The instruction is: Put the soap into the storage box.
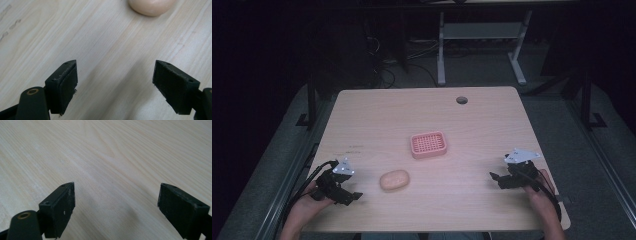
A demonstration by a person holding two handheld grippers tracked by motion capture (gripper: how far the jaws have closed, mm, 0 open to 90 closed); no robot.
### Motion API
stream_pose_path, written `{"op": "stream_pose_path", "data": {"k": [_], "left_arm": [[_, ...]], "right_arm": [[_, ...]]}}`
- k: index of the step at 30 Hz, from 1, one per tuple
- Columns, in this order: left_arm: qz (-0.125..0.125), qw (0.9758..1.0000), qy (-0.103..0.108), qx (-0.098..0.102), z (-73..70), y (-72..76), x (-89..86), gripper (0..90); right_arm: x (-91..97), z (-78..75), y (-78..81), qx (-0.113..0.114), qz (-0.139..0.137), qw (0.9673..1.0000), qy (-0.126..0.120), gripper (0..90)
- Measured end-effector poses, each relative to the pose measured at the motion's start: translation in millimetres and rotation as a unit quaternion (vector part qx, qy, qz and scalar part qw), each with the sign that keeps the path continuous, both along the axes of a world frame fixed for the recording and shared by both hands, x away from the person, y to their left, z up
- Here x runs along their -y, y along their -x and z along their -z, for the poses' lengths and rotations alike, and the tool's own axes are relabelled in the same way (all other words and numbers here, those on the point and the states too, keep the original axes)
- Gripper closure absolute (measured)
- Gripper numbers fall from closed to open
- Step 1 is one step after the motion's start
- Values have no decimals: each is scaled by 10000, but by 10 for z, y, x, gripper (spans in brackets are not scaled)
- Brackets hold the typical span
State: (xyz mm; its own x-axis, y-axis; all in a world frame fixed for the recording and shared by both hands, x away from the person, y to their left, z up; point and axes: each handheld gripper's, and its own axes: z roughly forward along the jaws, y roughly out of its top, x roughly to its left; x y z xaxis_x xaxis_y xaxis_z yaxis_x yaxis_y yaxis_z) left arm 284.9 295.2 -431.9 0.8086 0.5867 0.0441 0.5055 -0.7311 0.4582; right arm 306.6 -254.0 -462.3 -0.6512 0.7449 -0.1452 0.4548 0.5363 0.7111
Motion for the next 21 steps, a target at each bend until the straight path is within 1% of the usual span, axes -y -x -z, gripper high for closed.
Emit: {"op": "stream_pose_path", "data": {"k": [1,6,8,10,12,14,16,17,21], "left_arm": [[22,10000,-8,21,2,-2,14,201],[52,10000,-48,-36,10,-2,51,201],[85,10000,-20,-29,10,2,59,201],[121,9999,-39,-5,-1,6,78,201],[158,9999,-1,17,-6,12,96,202],[170,9999,-17,25,-16,23,119,201],[191,9998,-1,22,-15,24,133,201],[190,9998,-3,9,-15,25,140,201],[223,9997,-38,16,-21,30,180,201]], "right_arm": [[4,5,-2,-2,-15,10000,9,139],[3,9,-5,-8,-30,10000,5,139],[1,9,-3,-9,-33,10000,-5,139],[-2,7,-1,1,-30,10000,9,139],[-10,1,4,-9,-42,10000,5,139],[-15,-4,-1,34,-65,10000,29,139],[-24,-2,2,18,-67,10000,29,139],[-28,0,1,-1,-124,9999,48,139],[-28,1,-2,17,-145,9999,39,139]]}}
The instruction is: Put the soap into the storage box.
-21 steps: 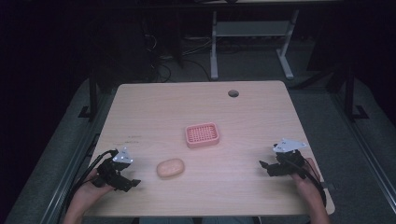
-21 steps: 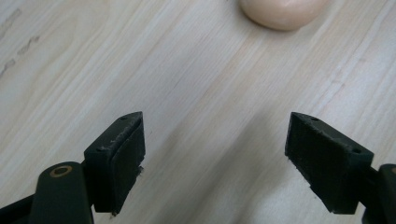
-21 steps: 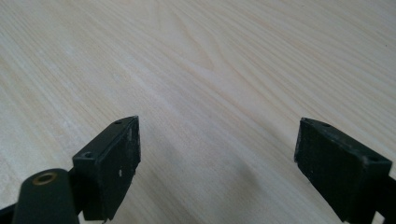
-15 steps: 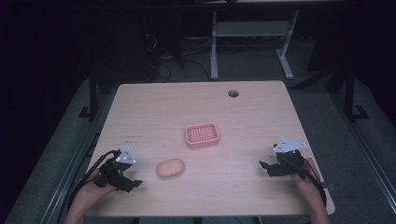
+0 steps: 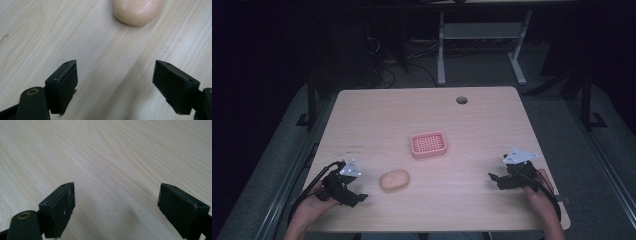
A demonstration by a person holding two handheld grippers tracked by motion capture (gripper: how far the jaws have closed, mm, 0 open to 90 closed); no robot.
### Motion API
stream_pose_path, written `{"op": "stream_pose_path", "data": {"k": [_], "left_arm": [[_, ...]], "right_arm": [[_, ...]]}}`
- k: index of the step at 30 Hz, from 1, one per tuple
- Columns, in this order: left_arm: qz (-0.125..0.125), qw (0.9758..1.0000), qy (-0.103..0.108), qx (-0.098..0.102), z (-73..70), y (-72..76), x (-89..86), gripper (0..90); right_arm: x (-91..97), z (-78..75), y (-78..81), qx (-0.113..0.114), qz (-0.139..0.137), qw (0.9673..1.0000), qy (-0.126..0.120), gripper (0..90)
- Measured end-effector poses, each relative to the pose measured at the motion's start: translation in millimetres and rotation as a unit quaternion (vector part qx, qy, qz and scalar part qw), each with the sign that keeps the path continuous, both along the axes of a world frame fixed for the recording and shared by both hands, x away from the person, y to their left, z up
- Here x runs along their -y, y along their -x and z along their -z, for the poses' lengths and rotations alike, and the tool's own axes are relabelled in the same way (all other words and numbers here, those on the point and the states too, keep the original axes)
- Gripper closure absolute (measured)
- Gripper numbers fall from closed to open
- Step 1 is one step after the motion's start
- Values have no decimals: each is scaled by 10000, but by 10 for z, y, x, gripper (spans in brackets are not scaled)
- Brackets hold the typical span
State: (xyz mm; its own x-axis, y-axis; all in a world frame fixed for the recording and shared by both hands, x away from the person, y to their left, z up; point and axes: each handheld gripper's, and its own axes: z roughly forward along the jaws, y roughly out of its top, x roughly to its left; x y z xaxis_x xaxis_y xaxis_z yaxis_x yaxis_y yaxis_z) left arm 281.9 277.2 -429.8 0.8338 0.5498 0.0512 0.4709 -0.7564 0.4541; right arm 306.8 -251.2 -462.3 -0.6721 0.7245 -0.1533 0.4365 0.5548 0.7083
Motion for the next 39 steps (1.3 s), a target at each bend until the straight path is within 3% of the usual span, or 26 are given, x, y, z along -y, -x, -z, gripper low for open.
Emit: {"op": "stream_pose_path", "data": {"k": [13,23,34,39], "left_arm": [[250,9996,-137,68,-22,0,204,204],[338,9993,-117,105,-32,-15,322,213],[463,9988,-139,35,-37,-81,463,205],[525,9984,-196,10,-34,-112,516,204]], "right_arm": [[0,-8,8,16,-18,10000,-12,139],[-16,-5,12,-4,-57,10000,-9,138],[-15,-6,10,19,-111,9999,40,139],[-13,-4,17,-21,-42,10000,-55,139]]}}
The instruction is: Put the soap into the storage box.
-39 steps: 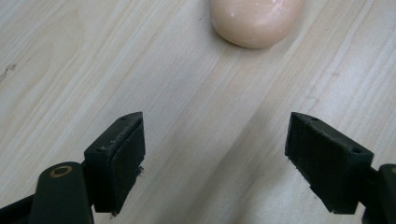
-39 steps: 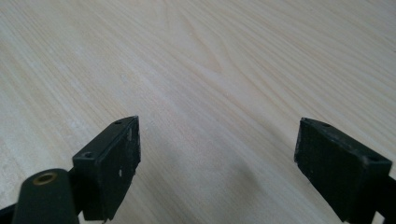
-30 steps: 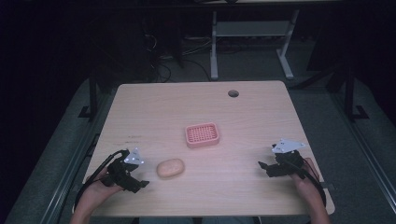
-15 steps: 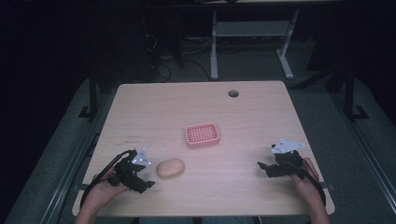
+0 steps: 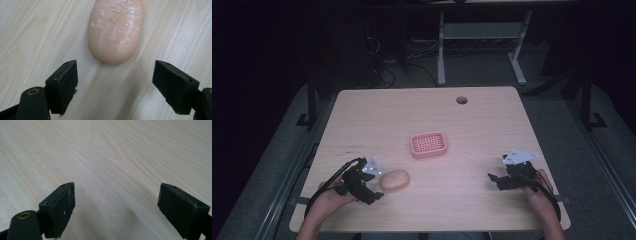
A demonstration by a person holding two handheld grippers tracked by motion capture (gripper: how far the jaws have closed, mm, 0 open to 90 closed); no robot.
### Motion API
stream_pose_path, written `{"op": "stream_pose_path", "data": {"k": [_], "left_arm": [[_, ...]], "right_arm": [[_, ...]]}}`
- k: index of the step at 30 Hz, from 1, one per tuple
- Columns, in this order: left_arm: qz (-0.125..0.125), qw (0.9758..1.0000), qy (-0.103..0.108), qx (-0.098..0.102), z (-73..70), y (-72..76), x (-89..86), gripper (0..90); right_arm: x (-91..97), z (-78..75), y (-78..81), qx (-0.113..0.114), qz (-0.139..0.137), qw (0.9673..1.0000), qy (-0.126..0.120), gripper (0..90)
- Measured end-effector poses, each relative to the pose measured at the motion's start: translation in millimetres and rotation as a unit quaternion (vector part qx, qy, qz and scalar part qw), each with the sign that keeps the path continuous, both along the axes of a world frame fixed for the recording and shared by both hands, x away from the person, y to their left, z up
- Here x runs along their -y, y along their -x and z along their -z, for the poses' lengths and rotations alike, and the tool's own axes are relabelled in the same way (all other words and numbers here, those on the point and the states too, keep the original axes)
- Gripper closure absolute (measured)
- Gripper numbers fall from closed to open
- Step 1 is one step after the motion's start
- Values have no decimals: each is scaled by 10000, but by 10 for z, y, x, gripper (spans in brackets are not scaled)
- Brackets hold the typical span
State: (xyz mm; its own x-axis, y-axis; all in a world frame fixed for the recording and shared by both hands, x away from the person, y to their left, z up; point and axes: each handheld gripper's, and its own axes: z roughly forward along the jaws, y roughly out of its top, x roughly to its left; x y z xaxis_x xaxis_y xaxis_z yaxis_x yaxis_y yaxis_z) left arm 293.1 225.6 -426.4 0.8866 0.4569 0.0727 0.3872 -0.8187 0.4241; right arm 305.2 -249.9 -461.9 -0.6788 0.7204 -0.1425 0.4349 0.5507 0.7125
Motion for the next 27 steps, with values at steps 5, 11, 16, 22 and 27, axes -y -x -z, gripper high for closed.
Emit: {"op": "stream_pose_path", "data": {"k": [5,11,16,22,27], "left_arm": [[71,10000,-3,-18,2,-44,81,202],[193,9998,-62,-39,7,-95,199,200],[234,9996,-108,-95,21,-116,247,200],[281,9994,-150,-94,4,-129,280,199],[267,9995,-118,-94,-1,-138,300,198]], "right_arm": [[15,-2,-5,44,-33,10000,53,139],[20,-5,-5,60,-37,10000,35,139],[23,-7,-4,58,-29,10000,10,139],[26,-12,-1,76,-45,10000,6,139],[23,-13,1,73,-39,10000,-14,139]]}}
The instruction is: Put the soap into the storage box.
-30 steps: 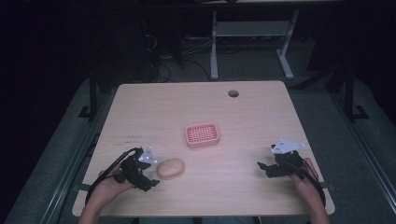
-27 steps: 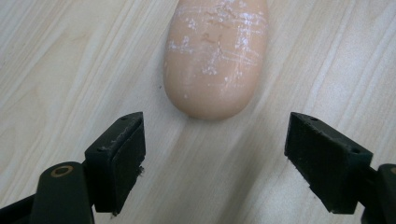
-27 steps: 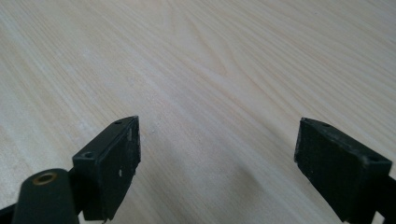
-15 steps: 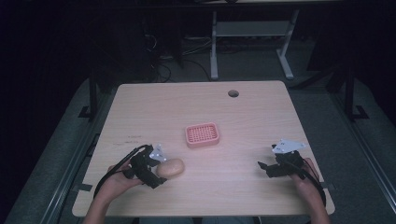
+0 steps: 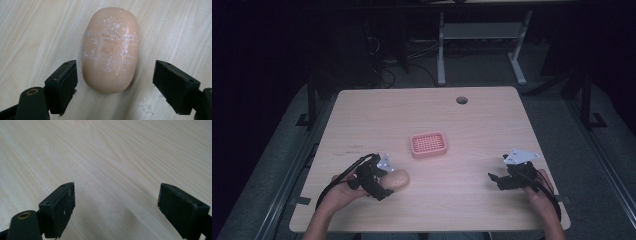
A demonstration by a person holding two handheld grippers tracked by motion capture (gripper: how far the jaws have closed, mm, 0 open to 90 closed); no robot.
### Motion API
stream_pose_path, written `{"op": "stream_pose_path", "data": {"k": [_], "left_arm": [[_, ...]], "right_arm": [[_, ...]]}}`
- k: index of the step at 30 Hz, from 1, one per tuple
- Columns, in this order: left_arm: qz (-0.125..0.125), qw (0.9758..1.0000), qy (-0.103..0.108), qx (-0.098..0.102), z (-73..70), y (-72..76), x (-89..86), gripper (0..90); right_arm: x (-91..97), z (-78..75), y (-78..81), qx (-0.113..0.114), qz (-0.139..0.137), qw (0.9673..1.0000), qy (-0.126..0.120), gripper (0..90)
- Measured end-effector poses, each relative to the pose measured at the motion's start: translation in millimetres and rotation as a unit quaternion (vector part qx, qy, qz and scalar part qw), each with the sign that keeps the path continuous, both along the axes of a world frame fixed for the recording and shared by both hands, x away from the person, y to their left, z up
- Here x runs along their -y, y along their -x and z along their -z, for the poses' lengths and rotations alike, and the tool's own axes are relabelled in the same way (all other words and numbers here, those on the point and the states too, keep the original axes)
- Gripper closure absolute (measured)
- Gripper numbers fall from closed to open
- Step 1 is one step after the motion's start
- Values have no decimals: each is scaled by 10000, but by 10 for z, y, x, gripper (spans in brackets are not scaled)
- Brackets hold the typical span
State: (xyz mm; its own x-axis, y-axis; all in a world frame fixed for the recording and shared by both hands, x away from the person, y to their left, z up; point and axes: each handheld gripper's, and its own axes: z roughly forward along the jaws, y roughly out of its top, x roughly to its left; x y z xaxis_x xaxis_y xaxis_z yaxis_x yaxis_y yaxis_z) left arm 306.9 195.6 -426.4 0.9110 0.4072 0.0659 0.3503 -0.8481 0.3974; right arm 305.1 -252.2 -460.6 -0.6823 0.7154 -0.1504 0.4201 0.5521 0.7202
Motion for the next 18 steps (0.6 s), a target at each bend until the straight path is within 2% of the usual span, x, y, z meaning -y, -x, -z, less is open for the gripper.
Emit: {"op": "stream_pose_path", "data": {"k": [6,7,13,18], "left_arm": [[60,10000,-69,-14,25,-15,38,198],[27,10000,-23,-22,33,-12,49,197],[77,9999,-45,-48,45,-42,99,203],[106,9998,-152,-95,77,-87,131,208]], "right_arm": [[-10,3,3,-29,6,10000,-39,139],[-10,2,3,-26,6,10000,-37,139],[-11,0,6,-19,12,10000,-44,139],[-13,1,4,-20,-3,10000,-41,139]]}}
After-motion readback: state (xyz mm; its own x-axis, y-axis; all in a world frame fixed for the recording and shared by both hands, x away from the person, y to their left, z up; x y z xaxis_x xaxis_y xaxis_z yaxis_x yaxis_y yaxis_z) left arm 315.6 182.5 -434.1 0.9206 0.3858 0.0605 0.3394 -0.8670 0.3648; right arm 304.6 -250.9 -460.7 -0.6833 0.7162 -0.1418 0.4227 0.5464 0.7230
